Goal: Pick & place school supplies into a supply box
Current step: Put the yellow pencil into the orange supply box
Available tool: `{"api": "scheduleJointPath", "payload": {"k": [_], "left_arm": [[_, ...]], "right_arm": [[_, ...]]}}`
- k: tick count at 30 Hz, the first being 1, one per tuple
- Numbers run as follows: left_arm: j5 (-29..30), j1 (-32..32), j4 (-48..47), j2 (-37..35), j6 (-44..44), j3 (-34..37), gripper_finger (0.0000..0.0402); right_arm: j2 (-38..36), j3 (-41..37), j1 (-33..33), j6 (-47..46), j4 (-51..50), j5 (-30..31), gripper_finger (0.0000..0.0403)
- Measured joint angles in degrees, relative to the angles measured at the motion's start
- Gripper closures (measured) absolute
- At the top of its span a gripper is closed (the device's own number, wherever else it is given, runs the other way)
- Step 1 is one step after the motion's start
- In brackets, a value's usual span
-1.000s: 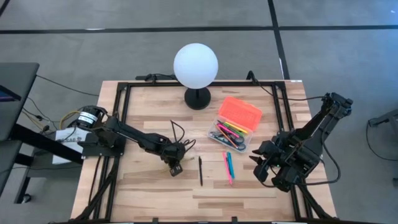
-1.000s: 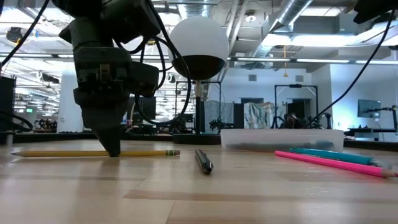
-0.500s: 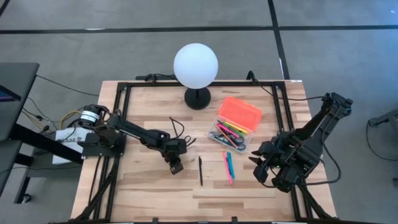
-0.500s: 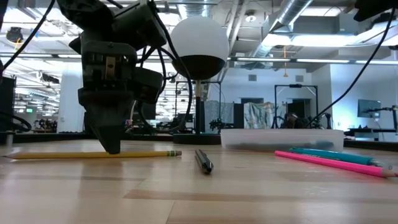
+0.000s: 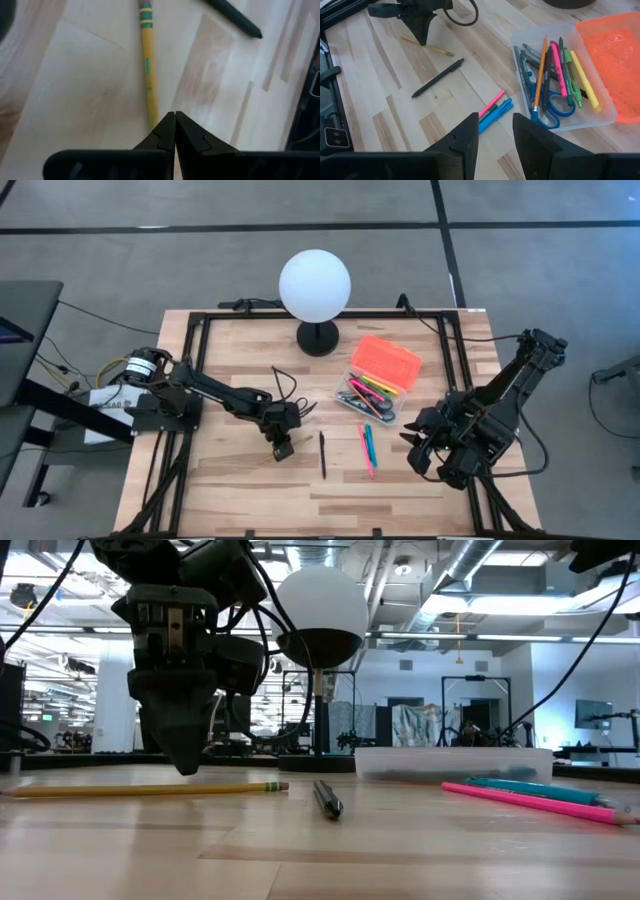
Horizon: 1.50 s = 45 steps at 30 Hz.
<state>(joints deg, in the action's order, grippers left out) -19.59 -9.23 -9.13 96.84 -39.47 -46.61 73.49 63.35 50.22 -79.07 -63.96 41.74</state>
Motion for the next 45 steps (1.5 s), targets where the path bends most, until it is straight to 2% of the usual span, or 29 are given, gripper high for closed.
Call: {"api": "scheduleJointPath", "payload": {"k": [8,14,19,24,27,35,41,45], "left_arm": [[3.3,-0.3,0.3,-0.1,-0.1,-0.1,0.0401],[7.8,-3.6,0.6,-0.1,3.6,-0.1,0.0396],[12.6,-7.8,0.0,-0.2,6.9,-0.2,0.0353],[20.2,-11.3,-3.2,-0.2,6.5,-0.2,0.0303],[23.3,-12.6,-4.9,-0.2,5.4,-0.3,0.0286],[24.9,-13.6,-5.5,-0.2,4.4,-1.2,0.0281],[30.8,-13.7,-11.3,-0.2,8.5,-5.2,0.0280],[31.3,-13.5,-11.4,-0.2,10.3,-4.8,0.0280]], "right_arm": [[0.0,0.0,0.0,0.0,0.0,0.0,0.0290],[0.0,0.0,0.0,0.0,0.0,0.0,0.0290],[0.0,0.0,0.0,0.1,-0.3,0.2,0.0290],[0.0,0.0,0.0,0.1,-0.5,0.2,0.0290],[0.0,0.0,-0.1,0.1,-0.8,0.2,0.0290],[0.0,0.0,-0.1,0.1,-1.1,0.3,0.0290],[0.0,0.0,-0.1,0.1,-1.1,0.3,0.0290],[0.0,0.0,-0.1,0.1,-1.1,0.3,0.0290]]}}
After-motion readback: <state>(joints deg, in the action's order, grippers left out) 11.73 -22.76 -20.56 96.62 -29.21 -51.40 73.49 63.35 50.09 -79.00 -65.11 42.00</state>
